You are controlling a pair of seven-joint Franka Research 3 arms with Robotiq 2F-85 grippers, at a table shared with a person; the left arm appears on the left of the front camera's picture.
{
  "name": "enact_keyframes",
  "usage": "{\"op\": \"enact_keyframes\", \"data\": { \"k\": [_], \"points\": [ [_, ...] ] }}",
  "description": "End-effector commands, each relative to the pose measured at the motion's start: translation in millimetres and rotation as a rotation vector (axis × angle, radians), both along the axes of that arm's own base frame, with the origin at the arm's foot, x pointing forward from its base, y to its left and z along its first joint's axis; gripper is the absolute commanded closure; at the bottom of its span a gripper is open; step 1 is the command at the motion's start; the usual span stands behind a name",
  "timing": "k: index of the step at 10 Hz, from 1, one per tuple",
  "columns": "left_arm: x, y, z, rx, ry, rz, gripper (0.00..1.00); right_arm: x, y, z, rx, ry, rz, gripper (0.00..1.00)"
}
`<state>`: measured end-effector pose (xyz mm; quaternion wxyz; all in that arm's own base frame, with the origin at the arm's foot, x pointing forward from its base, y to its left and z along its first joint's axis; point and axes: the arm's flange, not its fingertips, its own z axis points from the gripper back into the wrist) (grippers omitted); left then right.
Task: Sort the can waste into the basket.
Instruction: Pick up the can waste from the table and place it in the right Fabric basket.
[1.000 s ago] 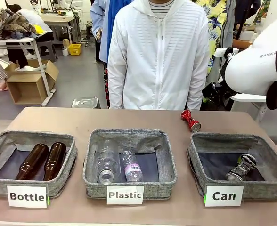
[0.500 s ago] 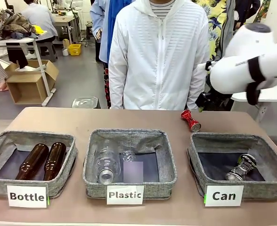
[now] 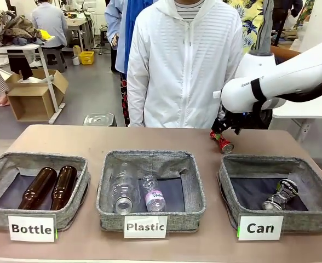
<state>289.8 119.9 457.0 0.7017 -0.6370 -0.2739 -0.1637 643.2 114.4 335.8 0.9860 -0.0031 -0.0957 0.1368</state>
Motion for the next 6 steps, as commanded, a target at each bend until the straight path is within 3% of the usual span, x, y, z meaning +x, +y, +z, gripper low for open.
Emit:
{"op": "enact_keyframes", "data": {
  "k": [1,6],
  "points": [
    [-4,3,3,0.004,0.008,-0.015,0.00,17,8,-11,-0.014,0.028,-0.019,0.00],
    [-4,3,3,0.004,0.008,-0.015,0.00,30,9,-40,-0.025,0.067,-0.052,0.00]
  ]
}}
